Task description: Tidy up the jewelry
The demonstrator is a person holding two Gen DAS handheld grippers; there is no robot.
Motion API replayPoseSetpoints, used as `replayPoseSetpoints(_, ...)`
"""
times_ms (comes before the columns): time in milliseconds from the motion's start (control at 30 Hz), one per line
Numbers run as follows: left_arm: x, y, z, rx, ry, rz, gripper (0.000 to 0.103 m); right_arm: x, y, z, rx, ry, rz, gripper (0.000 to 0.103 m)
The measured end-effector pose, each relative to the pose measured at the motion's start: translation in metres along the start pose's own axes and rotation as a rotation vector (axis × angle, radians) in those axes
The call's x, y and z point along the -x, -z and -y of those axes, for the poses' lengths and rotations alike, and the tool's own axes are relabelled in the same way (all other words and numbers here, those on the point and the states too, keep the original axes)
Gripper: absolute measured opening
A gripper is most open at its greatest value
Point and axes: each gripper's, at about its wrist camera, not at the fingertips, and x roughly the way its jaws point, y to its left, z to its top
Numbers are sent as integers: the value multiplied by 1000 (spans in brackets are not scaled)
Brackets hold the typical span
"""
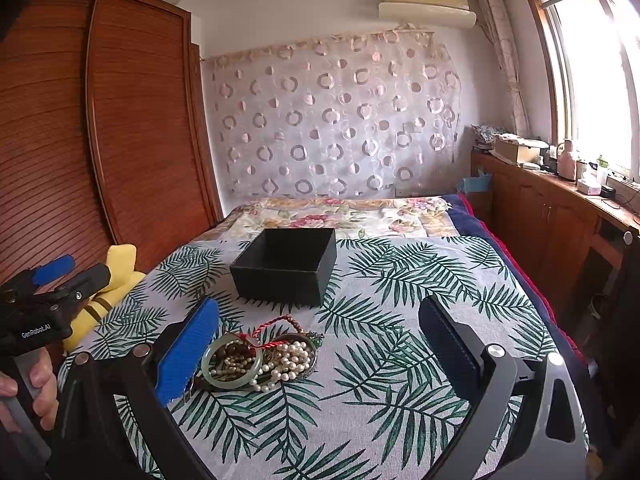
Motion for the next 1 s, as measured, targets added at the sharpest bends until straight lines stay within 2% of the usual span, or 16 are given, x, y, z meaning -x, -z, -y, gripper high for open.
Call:
replayPoseSetpoints(533,0,2,1,-2,2,-5,96,2,-2,-7,14,-21,2,101)
replayPoseSetpoints(767,-10,12,-2,-9,20,-44,96,-2,7,-3,21,-45,-21,100)
replayPoseSetpoints(1000,-24,27,-2,-26,104,-119,96,-14,21,5,16,-116,-79,80)
